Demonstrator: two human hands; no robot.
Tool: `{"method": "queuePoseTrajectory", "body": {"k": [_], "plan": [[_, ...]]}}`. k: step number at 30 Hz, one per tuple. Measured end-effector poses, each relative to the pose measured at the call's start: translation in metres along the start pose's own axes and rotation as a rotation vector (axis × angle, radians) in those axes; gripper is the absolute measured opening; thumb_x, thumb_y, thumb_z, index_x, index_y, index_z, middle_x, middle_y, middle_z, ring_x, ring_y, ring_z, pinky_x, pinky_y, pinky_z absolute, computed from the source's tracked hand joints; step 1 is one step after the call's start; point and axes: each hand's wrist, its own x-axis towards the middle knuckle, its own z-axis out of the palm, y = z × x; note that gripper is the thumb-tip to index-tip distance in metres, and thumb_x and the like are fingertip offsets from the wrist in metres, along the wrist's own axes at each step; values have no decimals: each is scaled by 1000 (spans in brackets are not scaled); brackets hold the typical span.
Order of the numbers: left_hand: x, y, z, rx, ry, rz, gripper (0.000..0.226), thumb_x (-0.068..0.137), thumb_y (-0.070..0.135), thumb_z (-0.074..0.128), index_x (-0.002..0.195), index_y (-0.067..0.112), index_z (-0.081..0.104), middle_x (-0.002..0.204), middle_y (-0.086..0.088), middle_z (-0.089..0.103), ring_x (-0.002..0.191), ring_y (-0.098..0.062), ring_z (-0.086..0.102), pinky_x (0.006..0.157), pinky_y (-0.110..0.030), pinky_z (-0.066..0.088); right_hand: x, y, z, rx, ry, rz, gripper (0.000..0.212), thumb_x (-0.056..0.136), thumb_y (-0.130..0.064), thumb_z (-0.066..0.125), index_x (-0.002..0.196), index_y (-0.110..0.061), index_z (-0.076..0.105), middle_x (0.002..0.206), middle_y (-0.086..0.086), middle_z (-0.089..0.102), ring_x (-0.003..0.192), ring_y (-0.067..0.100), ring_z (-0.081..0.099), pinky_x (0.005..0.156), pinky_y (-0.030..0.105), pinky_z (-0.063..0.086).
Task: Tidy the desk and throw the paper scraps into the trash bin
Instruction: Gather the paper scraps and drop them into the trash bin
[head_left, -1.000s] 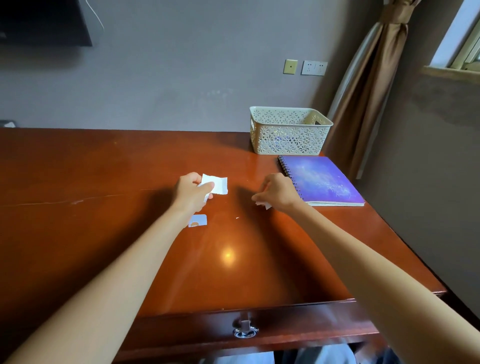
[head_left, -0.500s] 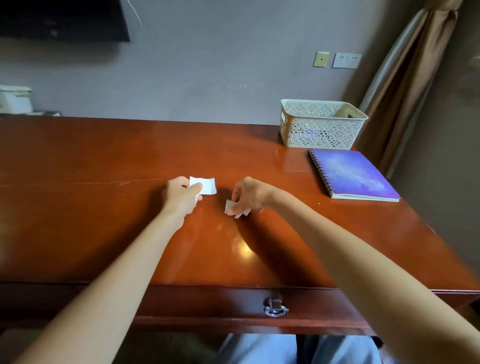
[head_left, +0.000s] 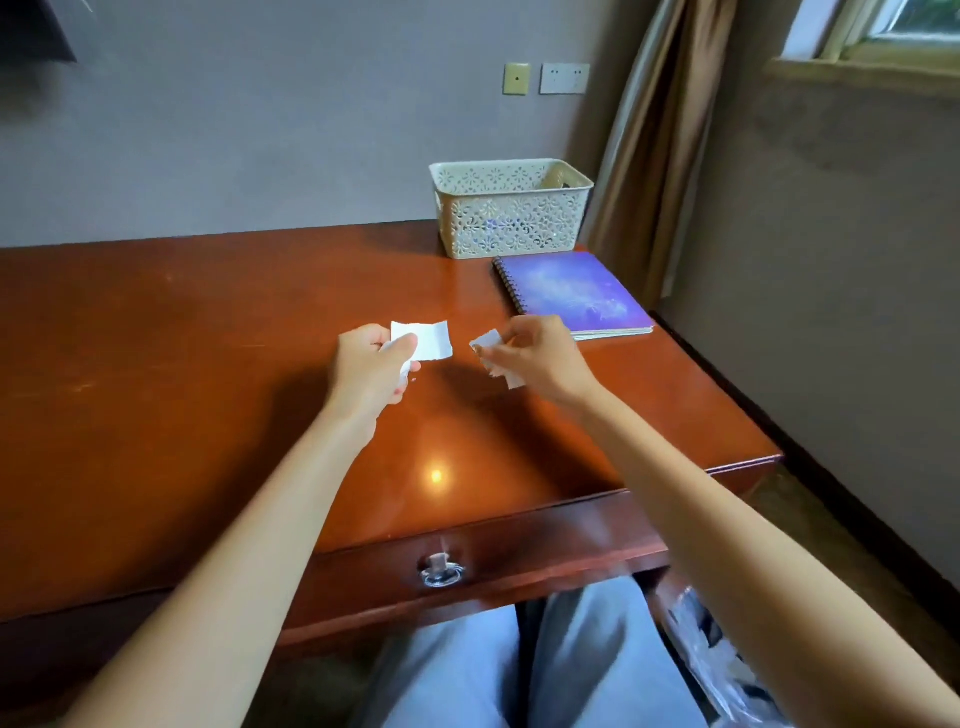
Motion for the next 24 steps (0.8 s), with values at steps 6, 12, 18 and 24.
{"method": "queuePoseTrajectory", "body": {"k": [6,12,18,24], "plan": [[-63,42,126,-224,-323,151,12,91,9,54,79,6,50,59,-8,52,28,-2,31,34,-8,24,-57,60,-101,57,488,142,17,79,-22,68,67,-11,63,64,3,67,63,19,64,66,33,50],[-141,65,256,-179,-625,318,30,87,8,57,60,17,48,50,1,52,34,-4,37,39,-16,29,-129,140,-203,78,817,338,9,79,-11,62,71,-8,64,59,-6,57,59,9,51,65,33,48],[-196,29,360,29,-821,215,25,86,14,58,62,15,50,58,-2,51,53,-17,44,54,-30,37,-190,228,-246,110,886,608,11,82,-8,56,76,-7,65,69,0,62,68,16,58,64,26,48],[-213,-45,441,301,-894,0,23,84,11,55,65,10,42,60,-6,38,55,-19,34,55,-29,33,-228,332,-238,206,759,956,23,82,-24,63,63,-13,55,63,-4,55,59,10,49,53,20,38]]}}
